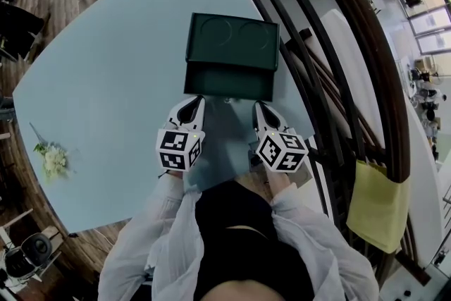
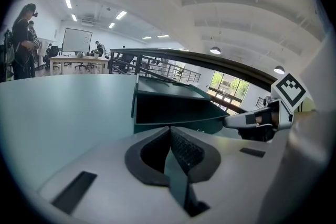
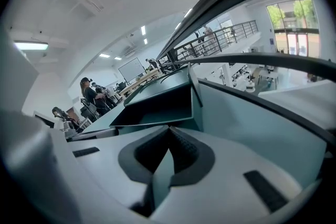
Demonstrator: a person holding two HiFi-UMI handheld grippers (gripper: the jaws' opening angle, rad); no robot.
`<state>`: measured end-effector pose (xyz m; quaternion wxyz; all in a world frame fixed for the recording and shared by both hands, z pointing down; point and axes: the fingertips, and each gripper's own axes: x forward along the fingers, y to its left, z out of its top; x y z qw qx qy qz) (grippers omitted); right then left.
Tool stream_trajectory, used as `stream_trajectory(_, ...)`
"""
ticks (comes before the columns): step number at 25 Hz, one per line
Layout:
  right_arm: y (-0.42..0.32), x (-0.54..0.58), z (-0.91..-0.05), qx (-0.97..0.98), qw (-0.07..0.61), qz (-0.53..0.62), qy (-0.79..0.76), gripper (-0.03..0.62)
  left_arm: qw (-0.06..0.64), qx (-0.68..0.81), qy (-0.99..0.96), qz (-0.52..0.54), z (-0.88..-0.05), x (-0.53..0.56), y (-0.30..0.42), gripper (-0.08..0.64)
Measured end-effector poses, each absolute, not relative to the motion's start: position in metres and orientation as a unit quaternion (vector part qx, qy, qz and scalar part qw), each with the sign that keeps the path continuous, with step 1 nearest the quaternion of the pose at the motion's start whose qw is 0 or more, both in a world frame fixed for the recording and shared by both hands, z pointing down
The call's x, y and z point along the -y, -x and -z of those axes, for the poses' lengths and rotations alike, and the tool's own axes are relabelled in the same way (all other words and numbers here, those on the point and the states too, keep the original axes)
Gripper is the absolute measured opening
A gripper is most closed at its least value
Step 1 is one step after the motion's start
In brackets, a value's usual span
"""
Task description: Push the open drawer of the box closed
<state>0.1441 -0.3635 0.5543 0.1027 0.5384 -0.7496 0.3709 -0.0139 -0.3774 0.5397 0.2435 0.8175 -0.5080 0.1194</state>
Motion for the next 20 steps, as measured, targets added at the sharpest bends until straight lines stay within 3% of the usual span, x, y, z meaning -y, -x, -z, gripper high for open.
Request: stream_trajectory(20,-0.145,0.387,-0.55,0.748,0.096,-0.365,-0.546,0.008,0.232,0.512,-0.819,-0.114,-0.537,0.4,0.012,0.018)
